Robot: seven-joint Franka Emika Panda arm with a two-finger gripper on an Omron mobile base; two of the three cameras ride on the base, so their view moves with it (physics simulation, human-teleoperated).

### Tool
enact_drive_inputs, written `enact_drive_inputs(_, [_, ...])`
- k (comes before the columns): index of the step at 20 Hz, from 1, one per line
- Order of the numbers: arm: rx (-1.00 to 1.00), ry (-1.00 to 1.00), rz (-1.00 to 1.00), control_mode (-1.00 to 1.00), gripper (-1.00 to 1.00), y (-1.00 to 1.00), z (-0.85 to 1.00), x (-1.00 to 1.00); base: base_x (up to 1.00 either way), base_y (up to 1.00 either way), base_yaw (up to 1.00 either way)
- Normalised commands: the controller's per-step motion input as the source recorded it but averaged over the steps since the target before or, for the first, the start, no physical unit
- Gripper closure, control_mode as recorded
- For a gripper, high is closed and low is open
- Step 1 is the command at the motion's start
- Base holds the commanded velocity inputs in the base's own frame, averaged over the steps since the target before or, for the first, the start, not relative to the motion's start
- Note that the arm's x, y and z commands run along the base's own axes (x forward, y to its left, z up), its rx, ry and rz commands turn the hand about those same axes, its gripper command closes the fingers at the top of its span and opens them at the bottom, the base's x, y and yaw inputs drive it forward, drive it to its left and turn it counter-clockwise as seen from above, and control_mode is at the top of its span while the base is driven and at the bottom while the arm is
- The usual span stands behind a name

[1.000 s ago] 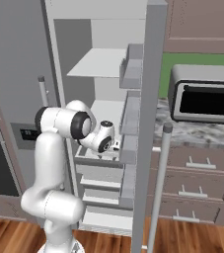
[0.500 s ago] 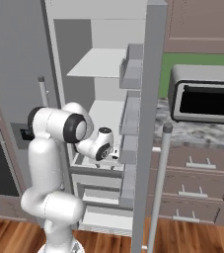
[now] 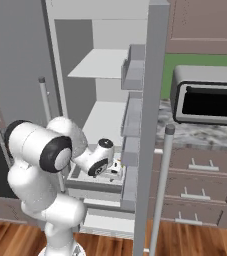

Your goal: Fully open the fridge drawer.

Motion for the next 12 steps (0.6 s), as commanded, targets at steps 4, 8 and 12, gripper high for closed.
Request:
enact_drive_inputs(4, [0.20,-0.40,-0.17,-1.00,-1.00,0.00,1.00,-0.99,0.00,0.00,0.00])
enact_drive_inputs(8, [0.09,-0.35,-0.15,-1.00,-1.00,0.00,1.00,-0.88,0.00,0.00,0.00])
enact_drive_inputs(12, [0.01,-0.23,-0.11,-1.00,-1.00,0.07,1.00,-0.55,0.00,0.00,0.00])
